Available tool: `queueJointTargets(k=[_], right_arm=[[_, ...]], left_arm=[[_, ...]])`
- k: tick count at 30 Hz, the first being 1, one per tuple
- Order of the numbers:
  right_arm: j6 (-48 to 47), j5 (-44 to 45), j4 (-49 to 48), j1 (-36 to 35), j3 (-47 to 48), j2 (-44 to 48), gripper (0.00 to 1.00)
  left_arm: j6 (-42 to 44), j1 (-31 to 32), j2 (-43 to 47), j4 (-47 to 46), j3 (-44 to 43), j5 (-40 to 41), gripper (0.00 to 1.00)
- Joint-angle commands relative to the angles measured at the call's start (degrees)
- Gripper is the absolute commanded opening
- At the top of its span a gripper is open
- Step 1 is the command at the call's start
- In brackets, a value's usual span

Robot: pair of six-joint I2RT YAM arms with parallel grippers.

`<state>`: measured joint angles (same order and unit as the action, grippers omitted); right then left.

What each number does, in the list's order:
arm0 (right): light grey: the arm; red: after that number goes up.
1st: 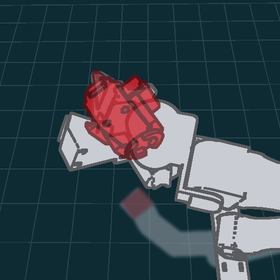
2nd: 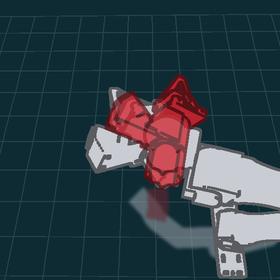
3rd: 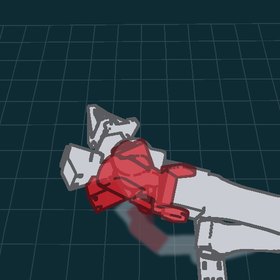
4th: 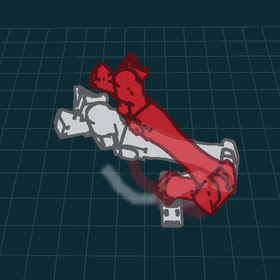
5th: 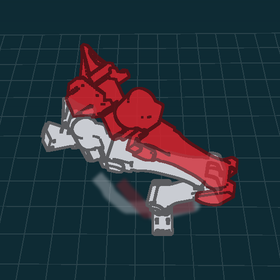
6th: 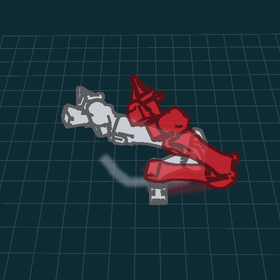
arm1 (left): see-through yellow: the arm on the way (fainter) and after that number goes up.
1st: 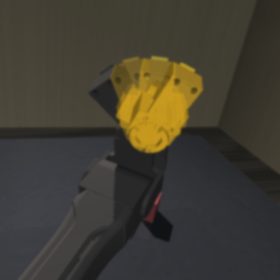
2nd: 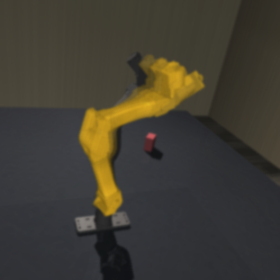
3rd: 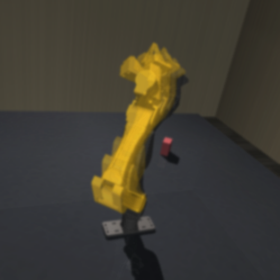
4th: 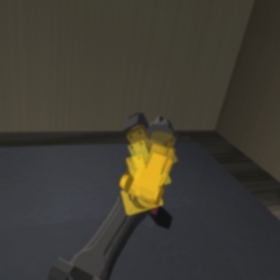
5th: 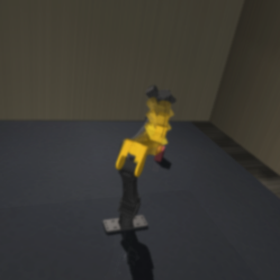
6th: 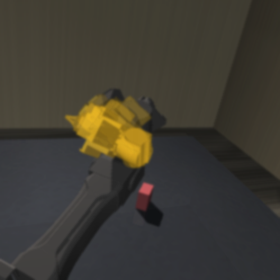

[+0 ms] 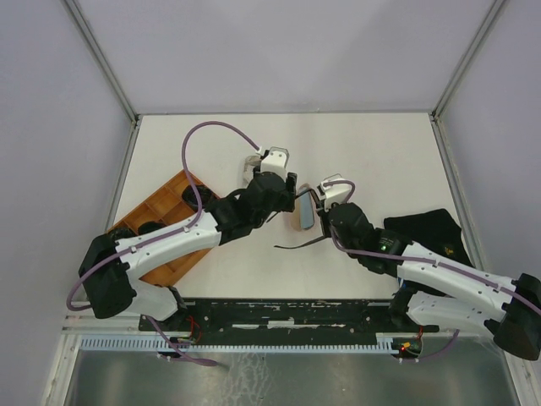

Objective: Organize the sunglasses
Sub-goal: Fold the sunglasses.

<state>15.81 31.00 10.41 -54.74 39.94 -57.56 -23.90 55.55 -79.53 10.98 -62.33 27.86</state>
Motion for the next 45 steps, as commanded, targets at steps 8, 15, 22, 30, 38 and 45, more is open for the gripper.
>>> queueJointTargets(k=[8, 15, 22, 30, 38, 45], right_arm=[[2.53, 2.72, -7.05, -0.28, 2.5, 0.45, 0.0], [-4.39, 3.5, -16.27, -0.32, -3.61, 4.31, 0.0], [-9.32, 4.0, -24.44, -0.29, -7.3, 5.91, 0.0], [-9.84, 3.96, -28.51, -0.35, -9.67, 6.67, 0.0], [-9.01, 4.81, -28.83, -0.29, -8.35, 5.82, 0.0], [-8.16, 3.85, -28.88, -0.32, -7.22, 4.26, 0.0]], left_arm=[[-0.54, 0.32, -0.81, -1.92, -0.85, -3.19, 0.63], [-0.55, -0.13, -0.98, 4.21, -4.79, -1.5, 0.63], [-1.24, -1.06, -1.65, 6.69, -6.68, -1.6, 0.63], [-1.24, -1.09, -2.15, 8.09, -6.93, -1.14, 0.62], [-2.1, -1.08, -4.65, 7.63, -6.99, -4.65, 0.55], [-2.89, -0.96, -5.93, 5.77, -6.45, -7.8, 0.49]])
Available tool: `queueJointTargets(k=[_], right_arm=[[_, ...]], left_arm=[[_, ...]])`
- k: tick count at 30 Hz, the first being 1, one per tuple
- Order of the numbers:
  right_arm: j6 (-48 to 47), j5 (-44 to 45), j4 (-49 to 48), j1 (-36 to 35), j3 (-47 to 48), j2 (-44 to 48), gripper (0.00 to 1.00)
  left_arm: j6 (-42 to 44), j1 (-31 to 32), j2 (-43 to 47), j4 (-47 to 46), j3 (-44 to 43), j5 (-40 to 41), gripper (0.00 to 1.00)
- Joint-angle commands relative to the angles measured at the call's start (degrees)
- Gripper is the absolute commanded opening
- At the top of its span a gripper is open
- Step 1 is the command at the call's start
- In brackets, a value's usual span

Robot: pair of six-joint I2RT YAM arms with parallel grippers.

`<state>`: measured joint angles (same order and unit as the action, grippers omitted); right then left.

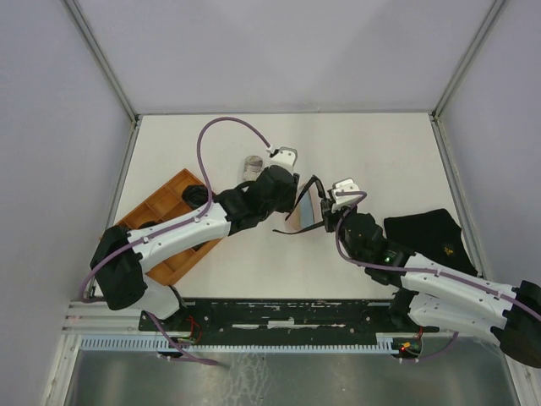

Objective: Organize the sunglasses
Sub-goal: Fold the sunglasses.

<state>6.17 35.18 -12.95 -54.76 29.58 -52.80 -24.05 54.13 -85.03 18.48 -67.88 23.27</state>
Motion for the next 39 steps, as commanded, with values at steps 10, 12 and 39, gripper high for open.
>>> queueJointTargets(k=[10, 12, 39], right_arm=[[6.34, -3.98, -0.91, -0.26, 7.29, -4.44, 0.0], [7.04, -4.19, -0.59, -0.33, 7.61, -4.8, 0.0], [19.58, 3.41, 12.52, 4.86, 14.93, -9.99, 0.0]], left_arm=[[-2.58, 1.1, -3.98, -3.25, -3.64, -6.12, 0.49], [-2.65, 1.22, -4.34, -3.27, -3.82, -6.13, 0.48], [5.0, 1.32, 15.77, -11.06, 8.67, -5.11, 0.52]])
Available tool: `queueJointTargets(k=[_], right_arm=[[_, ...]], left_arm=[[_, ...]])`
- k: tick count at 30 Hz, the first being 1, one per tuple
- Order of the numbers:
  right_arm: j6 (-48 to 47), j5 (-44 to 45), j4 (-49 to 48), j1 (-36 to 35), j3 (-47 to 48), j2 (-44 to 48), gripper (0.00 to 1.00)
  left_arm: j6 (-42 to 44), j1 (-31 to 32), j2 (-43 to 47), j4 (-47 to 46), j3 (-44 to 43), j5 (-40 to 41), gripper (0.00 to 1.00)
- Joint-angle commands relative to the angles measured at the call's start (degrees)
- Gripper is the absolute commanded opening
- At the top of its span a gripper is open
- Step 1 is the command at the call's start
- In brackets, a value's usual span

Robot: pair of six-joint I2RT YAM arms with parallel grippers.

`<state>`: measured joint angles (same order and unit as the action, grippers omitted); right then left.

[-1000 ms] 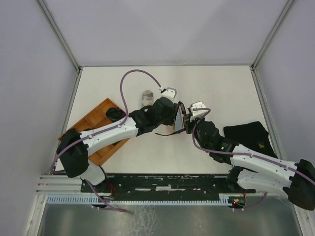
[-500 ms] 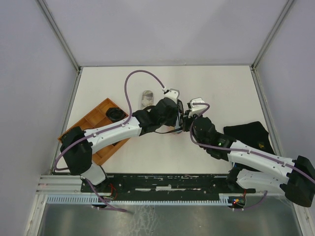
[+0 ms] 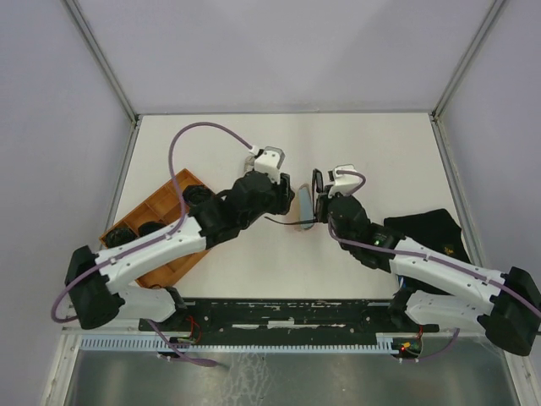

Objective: Organize the sunglasses
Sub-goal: Fold the sunglasses.

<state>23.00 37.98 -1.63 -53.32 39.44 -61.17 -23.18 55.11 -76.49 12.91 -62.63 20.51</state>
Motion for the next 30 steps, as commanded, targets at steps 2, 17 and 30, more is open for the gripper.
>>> queueJointTargets(k=[2, 17, 30], right_arm=[[4.19, -1.15, 2.63, 6.04, 7.4, -3.23, 0.0], [10.23, -13.36, 7.38, 15.39, 16.04, -4.68, 0.0], [6.49, -21.67, 10.11, 15.38, 12.86, -1.04, 0.0]], left_arm=[[4.81, 0.33, 9.53, -5.27, 5.72, -3.82, 0.52], [1.56, 0.75, 7.56, -6.01, 12.26, 2.39, 0.52], [1.36, 0.68, -0.27, -5.81, 5.43, 9.06, 0.54]])
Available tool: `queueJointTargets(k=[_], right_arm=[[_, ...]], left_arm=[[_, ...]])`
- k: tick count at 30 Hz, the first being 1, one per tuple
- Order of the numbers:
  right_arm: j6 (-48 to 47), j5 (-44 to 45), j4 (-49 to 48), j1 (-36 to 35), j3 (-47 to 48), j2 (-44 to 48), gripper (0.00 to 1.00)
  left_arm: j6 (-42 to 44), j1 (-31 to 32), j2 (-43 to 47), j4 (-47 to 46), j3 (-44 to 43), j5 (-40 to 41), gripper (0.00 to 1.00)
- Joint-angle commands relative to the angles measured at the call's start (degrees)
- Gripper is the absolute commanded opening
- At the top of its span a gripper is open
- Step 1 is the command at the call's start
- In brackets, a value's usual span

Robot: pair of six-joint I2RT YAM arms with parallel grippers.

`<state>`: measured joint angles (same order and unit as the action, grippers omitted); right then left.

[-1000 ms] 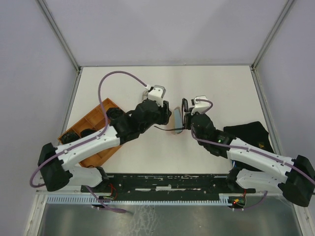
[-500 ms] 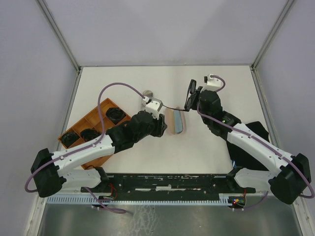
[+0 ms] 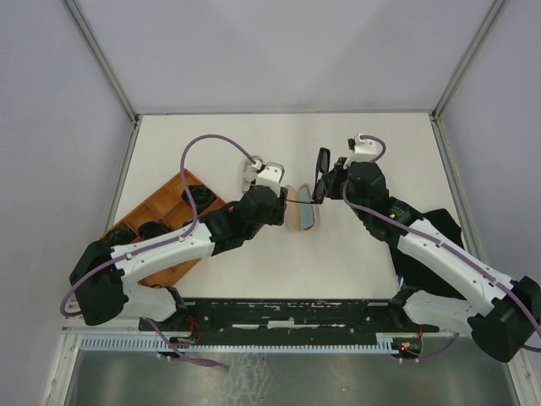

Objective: Organize the sunglasses
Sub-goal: Fold the sunglasses.

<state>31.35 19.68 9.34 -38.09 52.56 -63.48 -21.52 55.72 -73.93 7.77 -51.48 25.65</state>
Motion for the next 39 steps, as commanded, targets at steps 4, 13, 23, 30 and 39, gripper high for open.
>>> queueJointTargets(k=[4, 13, 23, 30, 39], right_arm=[[-3.33, -4.74, -0.92, 0.08, -0.84, 0.4, 0.0], [-5.11, -8.04, -3.65, 0.04, -2.61, -2.29, 0.0], [-6.06, -11.65, -3.84, -0.54, -1.88, -2.1, 0.0], [-5.24, -12.89, -3.5, -0.76, -1.75, -1.95, 0.0], [-3.27, -1.76, 3.52, 0.79, -2.41, -0.81, 0.0]], left_arm=[[0.78, 0.02, -5.58, 1.27, -9.55, 3.45, 0.54], [3.48, 0.08, -11.87, 4.62, -17.81, 1.14, 0.54], [4.97, 0.01, -17.1, 6.81, -22.92, -1.46, 0.54], [4.99, 0.09, -19.81, 7.2, -26.21, -3.06, 0.54], [1.71, -6.48, -15.2, 1.73, -18.52, -7.0, 0.58]])
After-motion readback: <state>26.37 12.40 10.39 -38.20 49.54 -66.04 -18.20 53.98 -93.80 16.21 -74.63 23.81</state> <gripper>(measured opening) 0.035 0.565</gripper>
